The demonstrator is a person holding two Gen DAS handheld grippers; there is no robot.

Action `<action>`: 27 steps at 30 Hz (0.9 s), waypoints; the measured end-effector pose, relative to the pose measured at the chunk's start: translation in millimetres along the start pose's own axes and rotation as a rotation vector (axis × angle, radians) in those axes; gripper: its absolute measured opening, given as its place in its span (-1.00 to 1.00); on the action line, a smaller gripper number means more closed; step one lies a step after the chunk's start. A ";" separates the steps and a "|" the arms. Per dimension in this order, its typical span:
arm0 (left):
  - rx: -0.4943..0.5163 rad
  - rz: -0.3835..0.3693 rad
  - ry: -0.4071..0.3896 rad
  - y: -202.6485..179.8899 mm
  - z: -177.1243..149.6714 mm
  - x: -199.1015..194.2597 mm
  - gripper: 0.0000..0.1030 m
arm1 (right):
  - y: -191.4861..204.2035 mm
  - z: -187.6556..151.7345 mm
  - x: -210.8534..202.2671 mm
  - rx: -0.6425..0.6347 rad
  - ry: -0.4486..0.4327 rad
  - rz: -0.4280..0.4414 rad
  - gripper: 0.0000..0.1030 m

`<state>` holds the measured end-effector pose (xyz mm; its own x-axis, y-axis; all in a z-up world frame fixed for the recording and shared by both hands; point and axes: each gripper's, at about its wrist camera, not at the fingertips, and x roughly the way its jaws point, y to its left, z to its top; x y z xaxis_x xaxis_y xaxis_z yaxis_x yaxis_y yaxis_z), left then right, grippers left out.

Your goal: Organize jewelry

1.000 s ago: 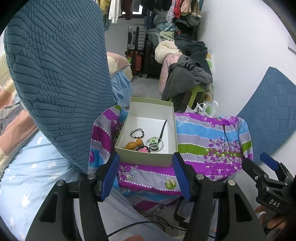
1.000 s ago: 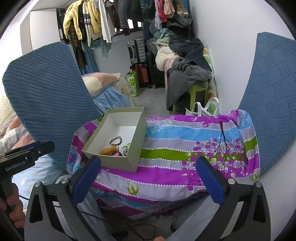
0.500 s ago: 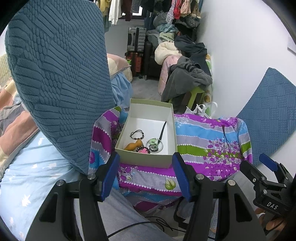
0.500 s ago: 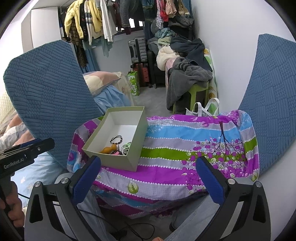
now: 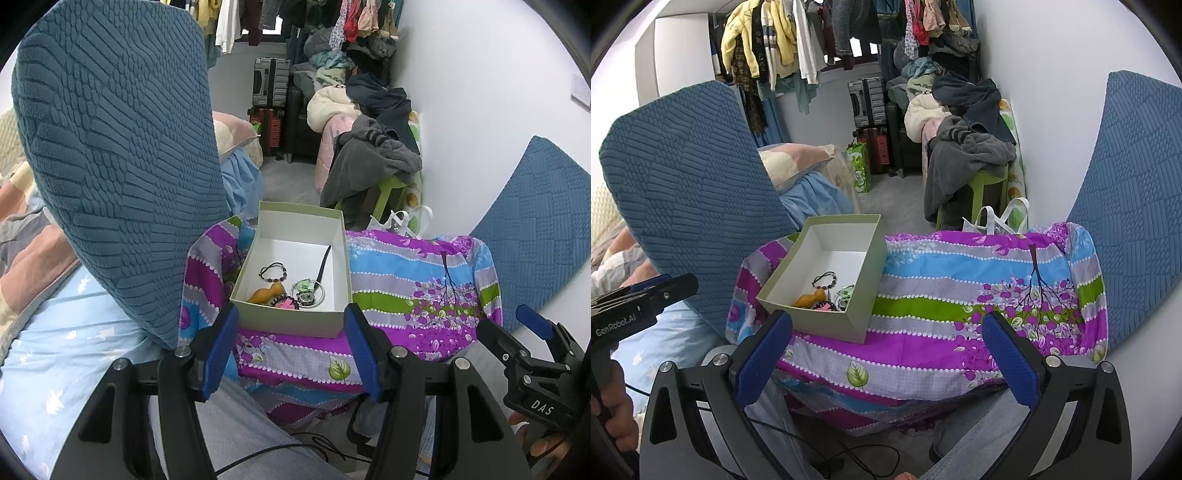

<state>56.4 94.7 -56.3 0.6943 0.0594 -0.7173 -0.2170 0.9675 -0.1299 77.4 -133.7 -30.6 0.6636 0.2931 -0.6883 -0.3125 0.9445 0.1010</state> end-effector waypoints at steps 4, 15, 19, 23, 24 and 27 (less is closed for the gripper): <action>-0.001 -0.001 -0.006 0.2 0.4 -1.3 0.15 | 0.1 0.8 -0.5 -0.002 0.000 0.000 1.00; -0.002 0.000 -0.002 0.0 0.6 -3.0 0.15 | -2.2 3.4 -1.9 -0.001 -0.002 -0.008 1.00; -0.001 0.000 -0.003 -0.2 0.2 -3.9 0.15 | -4.3 4.6 -2.8 0.000 -0.003 -0.011 1.00; 0.000 0.005 -0.002 -0.2 0.3 -4.8 0.15 | -6.3 4.8 -3.4 0.001 -0.003 -0.011 1.00; 0.002 0.007 -0.005 0.1 0.1 -5.7 0.15 | -5.8 4.5 -3.3 0.000 -0.004 -0.011 1.00; -0.002 0.015 0.002 2.3 -1.4 -3.6 0.15 | -6.6 4.6 -3.5 -0.003 -0.003 -0.015 1.00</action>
<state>52.5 96.4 -55.0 0.6892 0.0733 -0.7208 -0.2287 0.9660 -0.1205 80.2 -140.3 -25.6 0.6701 0.2789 -0.6879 -0.3043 0.9485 0.0881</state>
